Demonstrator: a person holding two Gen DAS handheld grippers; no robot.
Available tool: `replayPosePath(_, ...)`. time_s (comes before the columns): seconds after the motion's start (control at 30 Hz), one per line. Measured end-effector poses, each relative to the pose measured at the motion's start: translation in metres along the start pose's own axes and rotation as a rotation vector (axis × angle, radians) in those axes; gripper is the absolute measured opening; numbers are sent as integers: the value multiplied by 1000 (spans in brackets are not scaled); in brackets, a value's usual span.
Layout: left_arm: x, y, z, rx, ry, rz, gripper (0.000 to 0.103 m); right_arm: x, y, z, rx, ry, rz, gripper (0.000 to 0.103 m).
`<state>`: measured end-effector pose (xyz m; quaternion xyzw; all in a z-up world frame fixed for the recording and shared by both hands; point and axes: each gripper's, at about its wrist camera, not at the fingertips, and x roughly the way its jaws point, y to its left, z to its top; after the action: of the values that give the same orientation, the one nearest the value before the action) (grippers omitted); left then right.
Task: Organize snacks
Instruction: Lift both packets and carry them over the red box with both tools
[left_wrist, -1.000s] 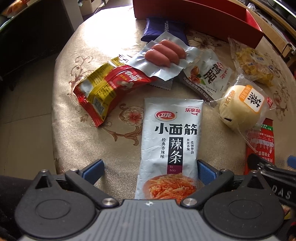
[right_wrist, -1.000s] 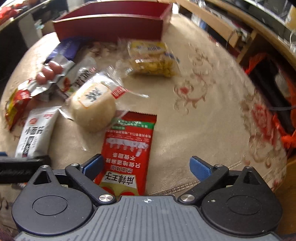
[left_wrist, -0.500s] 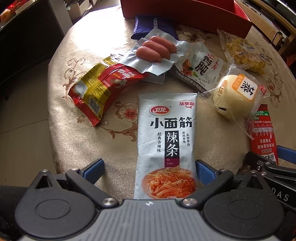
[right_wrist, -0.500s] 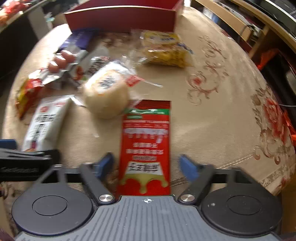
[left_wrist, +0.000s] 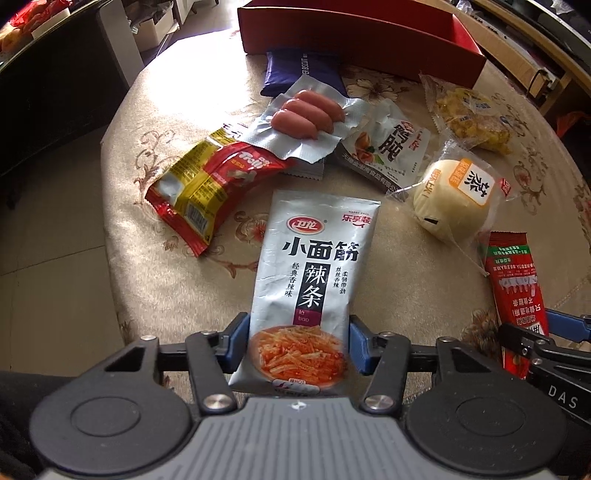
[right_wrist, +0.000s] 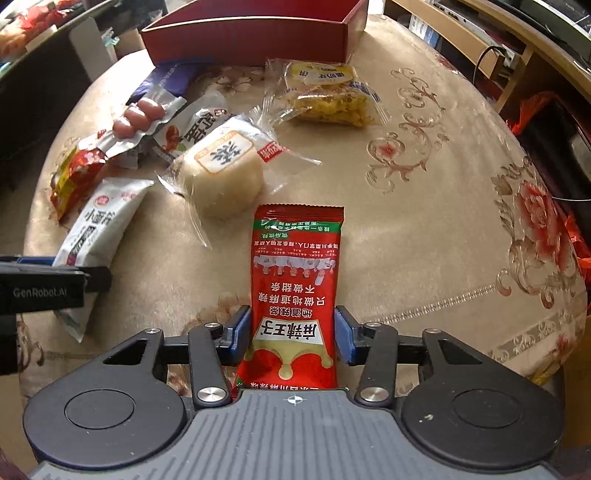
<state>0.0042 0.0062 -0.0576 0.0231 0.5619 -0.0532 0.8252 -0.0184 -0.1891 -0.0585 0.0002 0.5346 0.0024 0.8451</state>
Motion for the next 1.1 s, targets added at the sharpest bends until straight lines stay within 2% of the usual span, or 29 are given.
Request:
replayPosePath(0.1, 1, -7, -3, 17, -8, 20, 52, 2, -3, -2, 8, -8, 7, 56)
replayPosePath(0.17, 4, -10, -2, 14, -18, 45, 59, 4, 0, 0, -10, -12, -10, 58)
replayPosePath(0.2, 6, -11, 0, 8, -17, 63, 72, 5, 3, 1, -18, -16, -23, 61)
replayPosePath(0.23, 10, -9, 1, -3, -11, 92, 89, 6, 5, 2, -28, -17, -35, 62)
replayPosePath(0.3, 18, 3, 3, -54, 14, 91, 101, 8, 1, 6, -13, -12, -31, 69)
replayPosePath(0.33, 19, 11, 4, -96, 26, 64, 100, 9, -2, 8, 5, -4, -16, 70)
replayPosePath(0.37, 19, 10, 5, -86, 34, 70, 100, 8, -2, 9, 8, -1, -13, 70)
replayPosePath(0.4, 18, 9, 6, -75, 36, 73, 95, 7, -2, 8, 1, -3, -21, 65)
replayPosePath(0.47, 12, 5, 6, -66, 35, 50, 75, 4, -3, 8, 4, -4, -4, 57)
replayPosePath(0.5, 8, 0, 7, -51, 42, 39, 53, 1, -5, 8, 16, -1, 25, 54)
replayPosePath(0.53, 4, -4, 9, -34, 52, 32, 45, 0, -6, 8, 26, 1, 46, 54)
replayPosePath(0.67, 1, -13, 8, -8, 53, 20, 42, -11, -6, 6, 23, -32, 57, 53)
replayPosePath(0.8, -4, -6, 8, -39, 55, -18, 39, -27, -9, 4, 42, -74, 65, 52)
replayPosePath(1.1, -42, -7, 18, -45, -42, -91, 38, -53, -4, 15, 39, -148, 70, 52)
